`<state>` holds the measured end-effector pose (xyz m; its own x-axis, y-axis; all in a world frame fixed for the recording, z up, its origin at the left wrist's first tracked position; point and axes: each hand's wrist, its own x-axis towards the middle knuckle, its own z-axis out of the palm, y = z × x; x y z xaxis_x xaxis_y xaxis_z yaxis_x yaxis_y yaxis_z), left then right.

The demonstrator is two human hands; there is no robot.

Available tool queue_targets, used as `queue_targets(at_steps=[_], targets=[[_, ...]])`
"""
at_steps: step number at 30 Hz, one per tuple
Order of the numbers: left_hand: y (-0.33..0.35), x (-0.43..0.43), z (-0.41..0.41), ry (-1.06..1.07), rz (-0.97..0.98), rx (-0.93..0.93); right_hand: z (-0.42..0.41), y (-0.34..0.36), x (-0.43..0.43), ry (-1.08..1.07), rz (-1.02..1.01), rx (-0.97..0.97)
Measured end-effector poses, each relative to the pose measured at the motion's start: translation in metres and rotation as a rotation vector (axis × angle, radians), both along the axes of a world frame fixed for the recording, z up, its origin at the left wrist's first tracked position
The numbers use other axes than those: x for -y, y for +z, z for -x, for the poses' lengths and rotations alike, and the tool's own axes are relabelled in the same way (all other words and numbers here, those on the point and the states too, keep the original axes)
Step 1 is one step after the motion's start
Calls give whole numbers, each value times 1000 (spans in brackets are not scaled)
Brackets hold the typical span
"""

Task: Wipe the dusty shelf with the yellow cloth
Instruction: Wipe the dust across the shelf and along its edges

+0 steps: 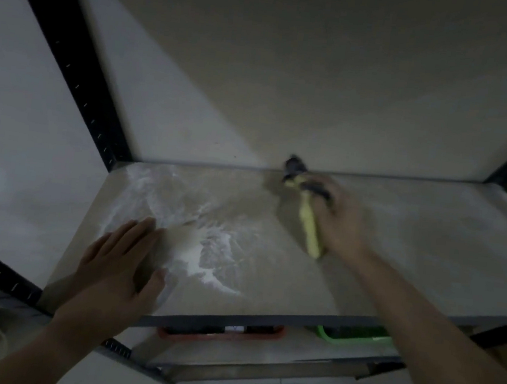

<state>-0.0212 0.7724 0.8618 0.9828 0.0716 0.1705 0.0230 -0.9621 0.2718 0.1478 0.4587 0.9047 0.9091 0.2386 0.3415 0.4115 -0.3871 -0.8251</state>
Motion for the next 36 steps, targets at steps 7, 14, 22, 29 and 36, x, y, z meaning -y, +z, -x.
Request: queue_targets(at_steps=[7,14,22,29,36], targets=[[3,2,-2,2,-6,-17,-73,-9,111,-535,480,-195],[3,3,-3,11,-1,12,-50,-28,-27,-201,512,54],[5,3,-2,5,23,-19,24,-23,-151,337,401,150],[11,6,0,22,31,-29,-19,7,-85,5,98,173],[15,4,1,32,49,-73,-51,-31,-21,-227,759,6]])
